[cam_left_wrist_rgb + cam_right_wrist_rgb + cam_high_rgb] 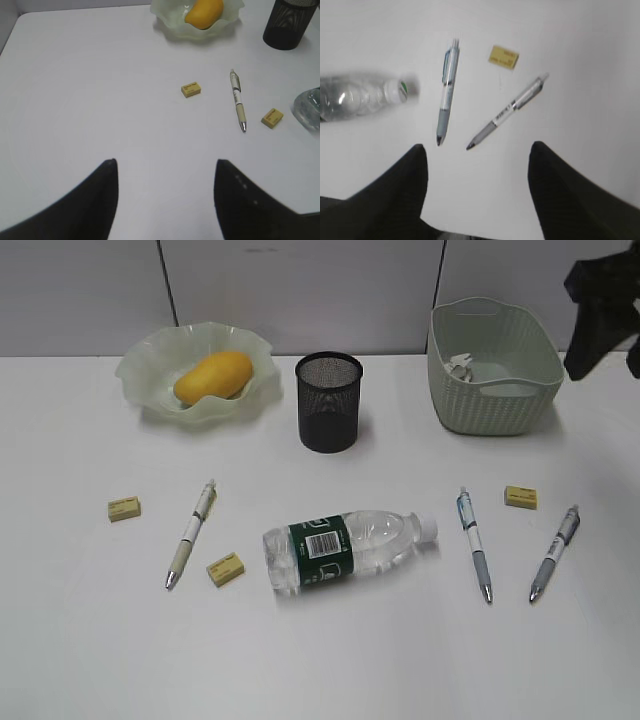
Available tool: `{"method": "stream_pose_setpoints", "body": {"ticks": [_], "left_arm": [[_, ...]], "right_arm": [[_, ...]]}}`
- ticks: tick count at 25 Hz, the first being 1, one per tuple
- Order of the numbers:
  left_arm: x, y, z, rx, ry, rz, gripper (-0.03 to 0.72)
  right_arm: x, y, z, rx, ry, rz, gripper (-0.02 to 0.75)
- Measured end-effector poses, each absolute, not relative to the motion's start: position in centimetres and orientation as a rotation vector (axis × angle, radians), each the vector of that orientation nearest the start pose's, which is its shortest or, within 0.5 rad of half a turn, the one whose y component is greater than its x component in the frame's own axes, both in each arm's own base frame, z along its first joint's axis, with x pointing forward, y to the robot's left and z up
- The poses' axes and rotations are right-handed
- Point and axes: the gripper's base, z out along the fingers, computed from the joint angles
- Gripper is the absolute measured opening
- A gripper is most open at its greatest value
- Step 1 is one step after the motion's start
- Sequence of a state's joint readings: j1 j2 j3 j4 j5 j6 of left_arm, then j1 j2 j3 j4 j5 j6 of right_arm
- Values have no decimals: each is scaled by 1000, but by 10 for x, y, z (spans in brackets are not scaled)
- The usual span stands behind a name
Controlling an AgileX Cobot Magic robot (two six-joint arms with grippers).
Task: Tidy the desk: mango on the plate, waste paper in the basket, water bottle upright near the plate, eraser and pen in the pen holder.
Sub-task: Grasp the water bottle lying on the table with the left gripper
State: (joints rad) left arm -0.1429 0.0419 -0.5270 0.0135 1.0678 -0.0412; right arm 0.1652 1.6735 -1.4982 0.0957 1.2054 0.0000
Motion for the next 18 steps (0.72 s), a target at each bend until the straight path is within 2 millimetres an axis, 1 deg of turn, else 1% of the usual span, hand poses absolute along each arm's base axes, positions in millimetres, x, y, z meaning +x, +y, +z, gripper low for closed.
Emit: {"method": "stream_pose_setpoints", "body": {"ticks": [3,5,9,13,18], "left_arm": [[-1,1,284,105,2065,-97,460],[-1,1,284,105,2065,-97,460],[-1,1,284,105,2065,-97,460],[-1,1,284,105,2065,-97,460],[-2,1,284,105,2065,-106,460]], "right_arm": [[306,59,309,-205,2891,167,499],[284,56,302,-199,2901,173,499],[244,51,297,-174,2840,214,498],[208,47,302,-151,2734,256,498],[161,39,311,-149,2590,262,498]]}}
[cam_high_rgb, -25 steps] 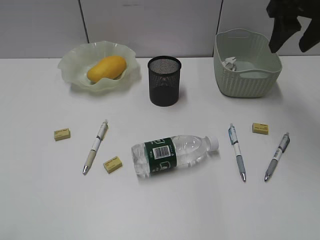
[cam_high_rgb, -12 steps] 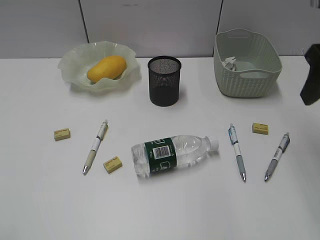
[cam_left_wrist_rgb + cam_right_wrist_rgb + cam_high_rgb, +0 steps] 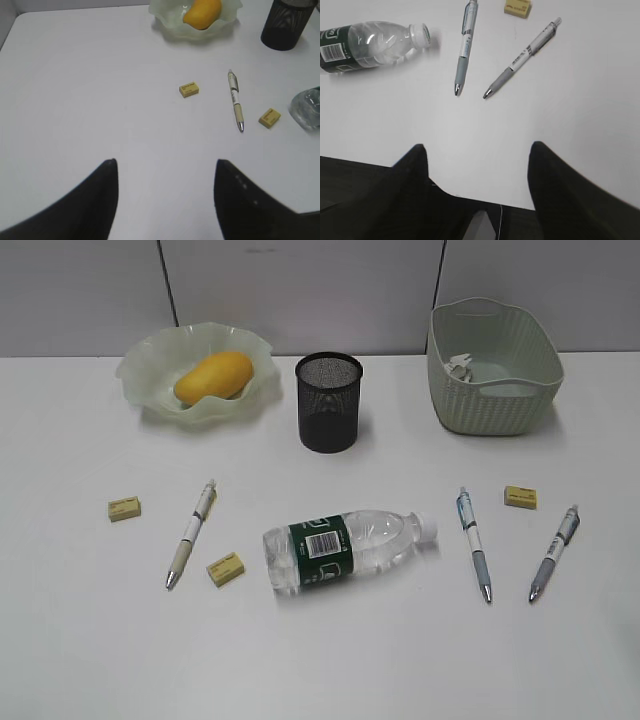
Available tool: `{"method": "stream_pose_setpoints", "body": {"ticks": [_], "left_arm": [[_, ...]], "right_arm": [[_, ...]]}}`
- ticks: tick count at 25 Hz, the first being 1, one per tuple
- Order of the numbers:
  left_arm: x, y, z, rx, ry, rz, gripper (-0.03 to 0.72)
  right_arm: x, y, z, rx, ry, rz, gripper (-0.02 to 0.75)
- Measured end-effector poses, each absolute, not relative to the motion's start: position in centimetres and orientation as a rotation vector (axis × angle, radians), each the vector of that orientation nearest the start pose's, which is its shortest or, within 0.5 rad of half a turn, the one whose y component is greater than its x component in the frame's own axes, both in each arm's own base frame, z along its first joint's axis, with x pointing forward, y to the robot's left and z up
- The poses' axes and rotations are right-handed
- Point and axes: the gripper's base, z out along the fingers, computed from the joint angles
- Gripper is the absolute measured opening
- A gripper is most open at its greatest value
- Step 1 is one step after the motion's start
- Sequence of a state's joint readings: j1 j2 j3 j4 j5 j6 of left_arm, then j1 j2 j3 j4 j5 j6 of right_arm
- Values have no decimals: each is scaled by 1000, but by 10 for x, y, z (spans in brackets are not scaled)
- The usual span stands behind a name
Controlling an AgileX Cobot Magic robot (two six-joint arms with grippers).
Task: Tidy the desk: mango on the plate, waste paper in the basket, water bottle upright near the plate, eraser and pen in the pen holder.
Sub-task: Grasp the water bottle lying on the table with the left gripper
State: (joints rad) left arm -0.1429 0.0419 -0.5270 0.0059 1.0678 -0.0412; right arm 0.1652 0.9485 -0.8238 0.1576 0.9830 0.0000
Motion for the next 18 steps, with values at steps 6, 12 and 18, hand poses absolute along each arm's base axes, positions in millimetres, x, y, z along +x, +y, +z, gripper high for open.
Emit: {"method": "stream_pose_setpoints", "body": {"ticks": [6,12,18], "left_arm": [[-1,1,284,105,2065,-99,460],[-1,1,284,105,2065,-99,460],[-2,1,284,105,2065,-100,459]], "right_arm": [[103,26,308,-166,2434,219,498],[53,14,289,-136,2297,183,498],[18,7,290,-128,2153,187,498]]}}
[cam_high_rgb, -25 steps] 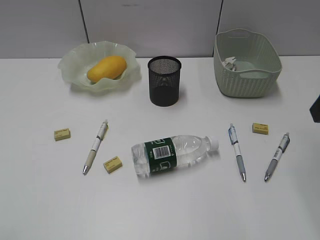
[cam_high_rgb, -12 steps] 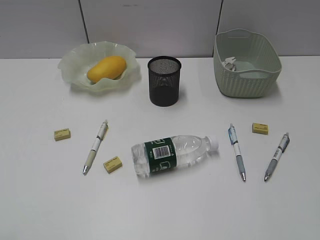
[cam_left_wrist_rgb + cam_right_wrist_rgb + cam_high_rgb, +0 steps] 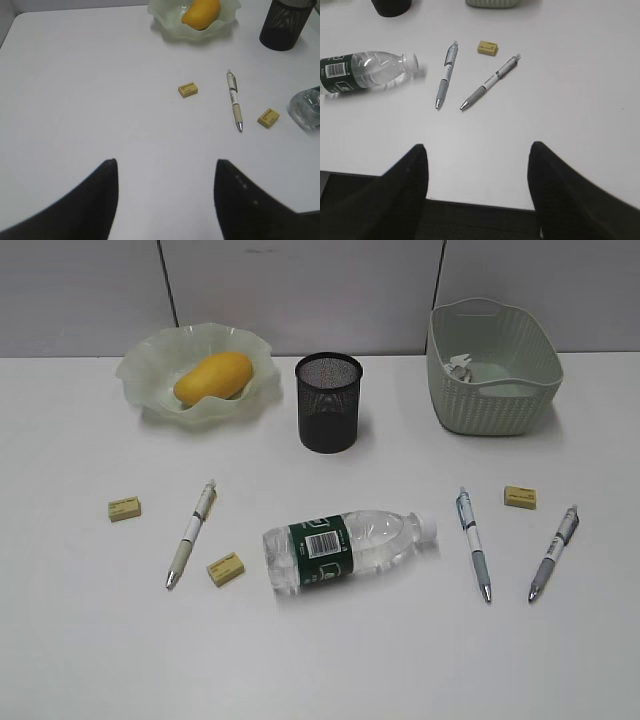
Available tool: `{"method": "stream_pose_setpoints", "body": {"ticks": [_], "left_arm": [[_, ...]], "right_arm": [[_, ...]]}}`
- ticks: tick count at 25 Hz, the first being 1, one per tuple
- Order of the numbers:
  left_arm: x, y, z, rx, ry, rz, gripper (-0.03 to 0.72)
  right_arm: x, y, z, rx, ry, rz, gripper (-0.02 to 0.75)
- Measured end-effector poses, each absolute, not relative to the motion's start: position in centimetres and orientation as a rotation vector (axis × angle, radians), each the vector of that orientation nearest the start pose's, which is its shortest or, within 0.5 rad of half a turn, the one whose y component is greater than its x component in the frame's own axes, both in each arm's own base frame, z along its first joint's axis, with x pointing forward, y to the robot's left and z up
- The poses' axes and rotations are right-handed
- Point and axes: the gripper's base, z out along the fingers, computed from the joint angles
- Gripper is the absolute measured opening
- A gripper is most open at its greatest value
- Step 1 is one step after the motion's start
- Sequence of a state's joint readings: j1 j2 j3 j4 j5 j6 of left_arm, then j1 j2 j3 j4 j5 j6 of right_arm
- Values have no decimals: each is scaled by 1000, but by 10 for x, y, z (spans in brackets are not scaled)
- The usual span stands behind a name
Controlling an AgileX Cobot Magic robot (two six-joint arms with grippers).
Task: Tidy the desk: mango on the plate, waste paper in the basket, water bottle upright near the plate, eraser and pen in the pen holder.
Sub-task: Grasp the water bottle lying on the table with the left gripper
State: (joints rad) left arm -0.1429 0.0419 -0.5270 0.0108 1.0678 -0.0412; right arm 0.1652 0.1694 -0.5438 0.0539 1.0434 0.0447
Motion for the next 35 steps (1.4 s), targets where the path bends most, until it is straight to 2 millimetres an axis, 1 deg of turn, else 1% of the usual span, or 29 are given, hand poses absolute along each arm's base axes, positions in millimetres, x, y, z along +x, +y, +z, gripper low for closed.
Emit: {"method": "stream_pose_setpoints", "body": {"ticks": [4,11,18,20,22,25,26,31,35], "left_arm": [[-1,1,284,105,2065,-100,460],[-1,1,284,105,2065,-99,460],[-2,0,285,105,2062,-114,459],[-1,0,290,104,2043,-115,459],[2,0,301,103,2009,-117,459],[14,-2,319,140,1959,-101,458],[21,-4,325,155,1943,-98,458],[61,-12,351,183,1876,-107,458],[94,-21,362,216,1920,-160,470]], "right_arm": [[8,3,285,-130,2158,150,498],[13,3,278,-129,2158,140,498],[13,3,279,-127,2150,140,497],[13,3,279,-127,2150,140,497],[13,3,279,-127,2150,140,497],[13,3,279,-127,2150,141,497],[13,3,279,-127,2150,141,497],[13,3,279,-126,2148,139,497],[13,3,279,-126,2147,140,497]]}}
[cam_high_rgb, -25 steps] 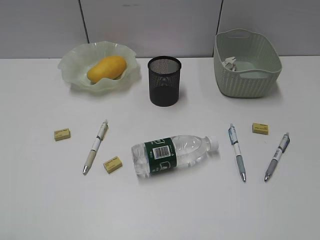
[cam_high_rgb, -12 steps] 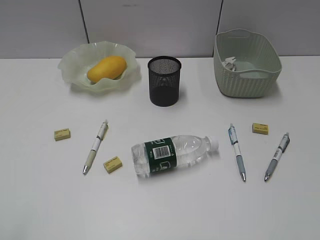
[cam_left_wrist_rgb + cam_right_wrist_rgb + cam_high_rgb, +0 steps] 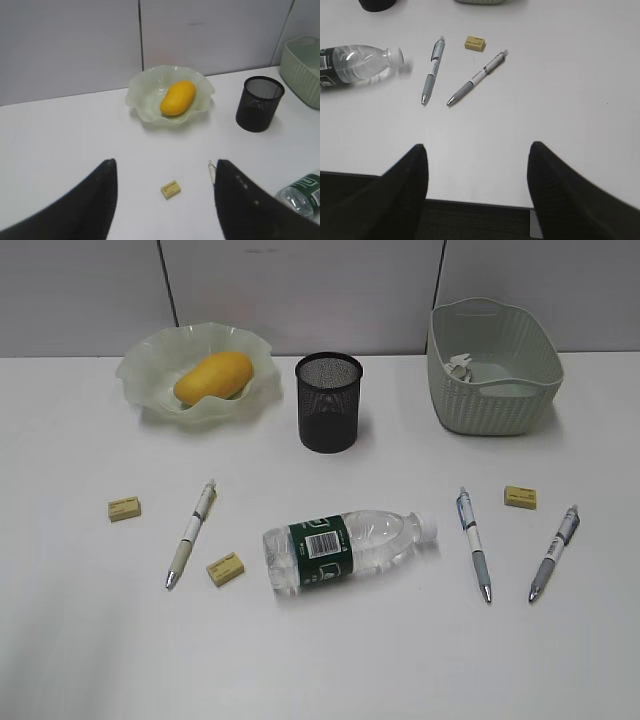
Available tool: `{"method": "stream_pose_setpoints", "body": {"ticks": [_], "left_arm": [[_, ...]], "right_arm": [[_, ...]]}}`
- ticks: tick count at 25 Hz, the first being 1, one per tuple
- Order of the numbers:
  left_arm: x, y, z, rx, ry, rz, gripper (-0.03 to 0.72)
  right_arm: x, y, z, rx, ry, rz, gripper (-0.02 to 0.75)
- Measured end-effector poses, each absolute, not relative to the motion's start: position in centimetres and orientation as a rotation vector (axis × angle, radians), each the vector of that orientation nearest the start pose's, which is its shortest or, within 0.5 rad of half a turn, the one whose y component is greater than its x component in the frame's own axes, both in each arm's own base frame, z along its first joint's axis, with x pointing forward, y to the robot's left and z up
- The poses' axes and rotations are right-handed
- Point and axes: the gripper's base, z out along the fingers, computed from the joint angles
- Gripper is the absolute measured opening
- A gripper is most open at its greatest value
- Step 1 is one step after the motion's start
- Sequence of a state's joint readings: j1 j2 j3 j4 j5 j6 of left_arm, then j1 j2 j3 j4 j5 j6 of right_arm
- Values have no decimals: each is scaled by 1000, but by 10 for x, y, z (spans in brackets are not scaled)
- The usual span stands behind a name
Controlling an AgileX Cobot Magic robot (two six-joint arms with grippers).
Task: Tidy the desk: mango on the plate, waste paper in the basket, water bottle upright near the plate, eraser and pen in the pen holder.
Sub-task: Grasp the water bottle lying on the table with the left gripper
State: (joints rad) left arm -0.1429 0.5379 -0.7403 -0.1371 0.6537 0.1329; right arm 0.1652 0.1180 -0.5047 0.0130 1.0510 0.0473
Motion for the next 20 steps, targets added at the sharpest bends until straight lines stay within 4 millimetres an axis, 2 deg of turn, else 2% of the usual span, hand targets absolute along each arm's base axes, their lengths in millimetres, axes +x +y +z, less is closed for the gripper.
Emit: {"method": "stream_pose_setpoints", "body": {"ticks": [6,10,15,20], "left_arm": [[141,-44,369,375,2001,-283,561],[174,-67,365,483,2082,-355,581],[198,-110,363,699,2108,-414,582],[221,-161,349,886,2150,-462,589]], "right_arm": [[13,3,279,-125,2147,140,497],[13,3,279,-125,2146,140,497],[13,3,279,-125,2145,140,497],[13,3,279,-125,2145,140,497]]}}
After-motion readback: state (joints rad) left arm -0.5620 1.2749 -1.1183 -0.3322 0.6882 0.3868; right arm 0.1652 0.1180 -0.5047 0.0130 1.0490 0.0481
